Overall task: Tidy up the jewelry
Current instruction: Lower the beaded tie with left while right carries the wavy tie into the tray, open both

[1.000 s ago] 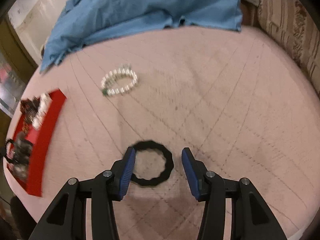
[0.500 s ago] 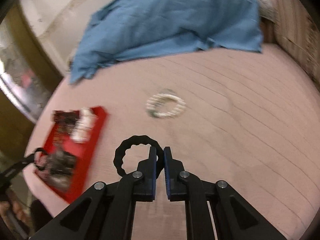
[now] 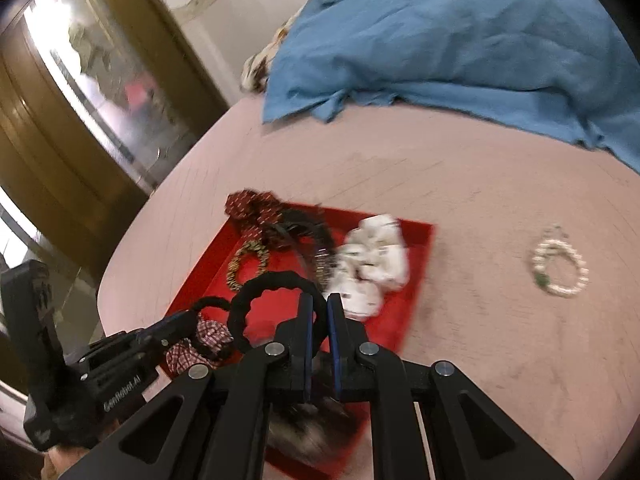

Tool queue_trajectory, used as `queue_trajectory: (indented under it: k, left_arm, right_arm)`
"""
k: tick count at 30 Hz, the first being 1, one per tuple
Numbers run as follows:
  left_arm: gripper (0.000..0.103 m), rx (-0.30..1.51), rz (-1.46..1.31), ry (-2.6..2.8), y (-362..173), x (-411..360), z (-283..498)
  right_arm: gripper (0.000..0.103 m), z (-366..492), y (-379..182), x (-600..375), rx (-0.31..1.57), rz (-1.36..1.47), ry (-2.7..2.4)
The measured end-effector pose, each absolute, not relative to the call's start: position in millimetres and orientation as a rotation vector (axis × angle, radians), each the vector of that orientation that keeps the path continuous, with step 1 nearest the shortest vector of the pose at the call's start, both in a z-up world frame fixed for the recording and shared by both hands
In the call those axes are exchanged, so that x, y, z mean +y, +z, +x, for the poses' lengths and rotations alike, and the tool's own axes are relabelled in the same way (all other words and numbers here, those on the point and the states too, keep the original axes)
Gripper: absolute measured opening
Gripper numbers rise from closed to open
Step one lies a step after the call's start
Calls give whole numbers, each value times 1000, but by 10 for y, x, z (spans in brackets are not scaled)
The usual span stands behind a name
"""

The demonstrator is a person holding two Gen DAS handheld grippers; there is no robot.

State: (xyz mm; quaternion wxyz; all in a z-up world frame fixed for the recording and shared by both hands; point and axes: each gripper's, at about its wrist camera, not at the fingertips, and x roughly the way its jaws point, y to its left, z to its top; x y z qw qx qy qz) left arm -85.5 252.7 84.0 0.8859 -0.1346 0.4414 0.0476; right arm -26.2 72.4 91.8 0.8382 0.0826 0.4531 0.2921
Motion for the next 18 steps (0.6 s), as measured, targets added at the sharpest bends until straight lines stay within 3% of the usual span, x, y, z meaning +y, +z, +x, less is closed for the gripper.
queue_trajectory:
  k: [13,16,17,18]
  left_arm:
    - [7,928,-245,91,737,2495,-732]
    - [23,923,-246,93,762,2472,-740]
    - [36,919,-248,95,774,2473,-747]
    - [40,911,-251,98,792,2475,-763]
  right_arm:
    - [9,6,506,1060,1041,135,614]
    - [11,12,500,1055,1043,139,615]
    - [15,19,497,1046,1046,146,615]
    - [25,24,494,1042,1048,149,612]
